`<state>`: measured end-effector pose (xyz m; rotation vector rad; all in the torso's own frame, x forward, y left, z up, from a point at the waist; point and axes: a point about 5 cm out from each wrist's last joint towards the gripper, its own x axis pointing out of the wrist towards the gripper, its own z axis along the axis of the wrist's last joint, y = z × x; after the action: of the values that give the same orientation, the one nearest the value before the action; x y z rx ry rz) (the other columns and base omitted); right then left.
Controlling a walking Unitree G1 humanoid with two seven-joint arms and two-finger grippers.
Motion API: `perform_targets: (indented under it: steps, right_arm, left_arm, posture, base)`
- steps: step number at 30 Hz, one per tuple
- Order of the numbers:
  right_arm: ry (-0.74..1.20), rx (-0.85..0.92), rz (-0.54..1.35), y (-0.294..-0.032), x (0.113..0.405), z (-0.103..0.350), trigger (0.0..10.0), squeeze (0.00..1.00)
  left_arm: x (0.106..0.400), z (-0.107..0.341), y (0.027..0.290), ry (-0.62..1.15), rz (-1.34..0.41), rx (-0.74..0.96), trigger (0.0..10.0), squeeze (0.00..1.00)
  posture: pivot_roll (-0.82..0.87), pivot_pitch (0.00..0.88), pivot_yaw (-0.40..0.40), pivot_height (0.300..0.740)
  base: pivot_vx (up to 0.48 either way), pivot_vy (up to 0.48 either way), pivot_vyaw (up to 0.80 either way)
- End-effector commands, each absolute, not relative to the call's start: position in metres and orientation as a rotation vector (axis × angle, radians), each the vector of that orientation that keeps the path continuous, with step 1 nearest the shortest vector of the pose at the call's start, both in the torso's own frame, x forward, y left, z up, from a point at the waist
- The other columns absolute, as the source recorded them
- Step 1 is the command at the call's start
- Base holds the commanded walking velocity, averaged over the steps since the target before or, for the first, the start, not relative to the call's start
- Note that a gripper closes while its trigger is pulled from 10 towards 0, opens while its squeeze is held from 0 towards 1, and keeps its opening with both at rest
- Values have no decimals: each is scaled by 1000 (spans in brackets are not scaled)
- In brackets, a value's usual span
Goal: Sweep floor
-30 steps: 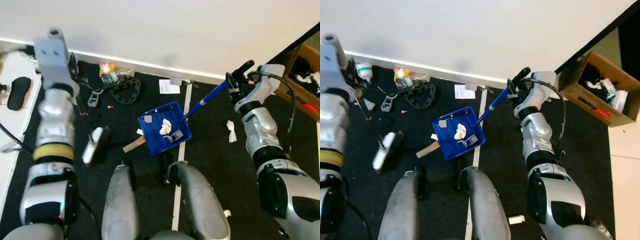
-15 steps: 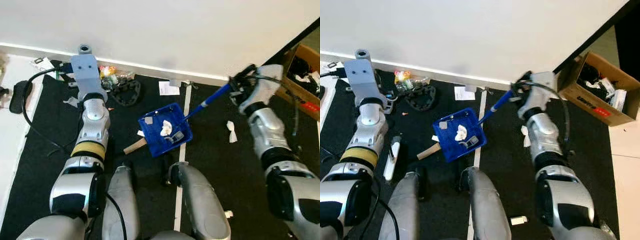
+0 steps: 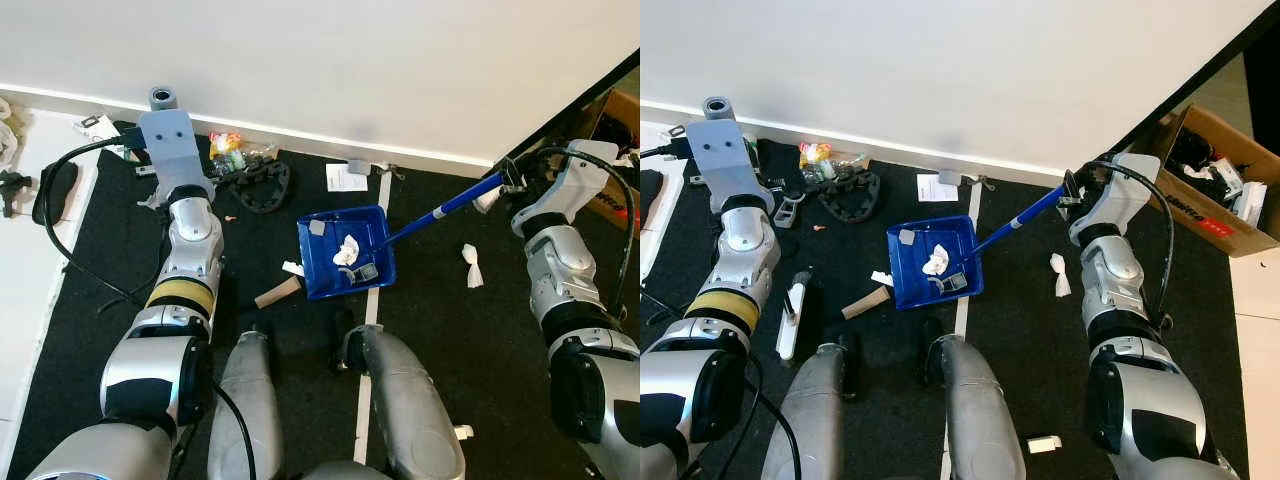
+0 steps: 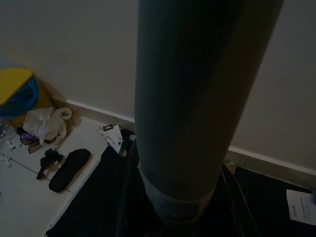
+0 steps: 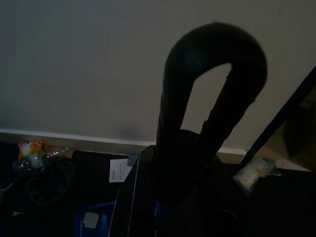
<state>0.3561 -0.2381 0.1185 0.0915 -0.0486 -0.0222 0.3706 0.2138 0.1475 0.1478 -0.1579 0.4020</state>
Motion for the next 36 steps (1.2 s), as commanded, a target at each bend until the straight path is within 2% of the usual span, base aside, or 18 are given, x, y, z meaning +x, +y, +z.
perform_targets:
  steps: [1, 7, 9, 21, 30, 31, 35, 36]
  right_arm:
    - [98, 36, -67, -256, 341, 92, 0, 0]
    - [74, 7, -56, -262, 350, 109, 0, 0]
    - [26, 14, -79, -267, 361, 132, 0, 0]
    - [-27, 69, -51, -255, 367, 140, 0, 0]
    - [14, 145, 36, -221, 357, 106, 0, 0]
    - [41, 157, 87, -204, 351, 92, 0, 0]
    - [55, 158, 112, -193, 349, 85, 0, 0]
    - [59, 161, 121, -188, 348, 83, 0, 0]
  left_arm:
    - [365, 134, 221, -109, 433, 147, 10000, 0]
    - [367, 137, 223, -113, 437, 148, 10000, 0]
    - [367, 140, 228, -117, 443, 144, 10000, 0]
    - [367, 140, 228, -126, 411, 144, 10000, 0]
    - [365, 132, 220, -114, 393, 159, 10000, 0]
    - [367, 127, 210, -79, 383, 156, 10000, 0]
    - [370, 123, 198, -46, 368, 143, 10000, 0]
    - [373, 124, 184, -32, 341, 125, 10000, 0]
  posture:
    - [-24, 397, -91, 740]
    - [-28, 384, -95, 740]
    - [-30, 375, -94, 740]
    - [-19, 331, -77, 740]
    - [-23, 351, -80, 740]
    - [-25, 365, -83, 740]
    - [-27, 371, -86, 740]
    - [-35, 385, -90, 740]
  base:
    - [0, 0, 0]
    - [0, 0, 0]
    - [0, 0, 0]
    - [0, 0, 0]
    - [0, 0, 0]
    - [0, 0, 0]
    - [0, 0, 0]
    - [0, 0, 0]
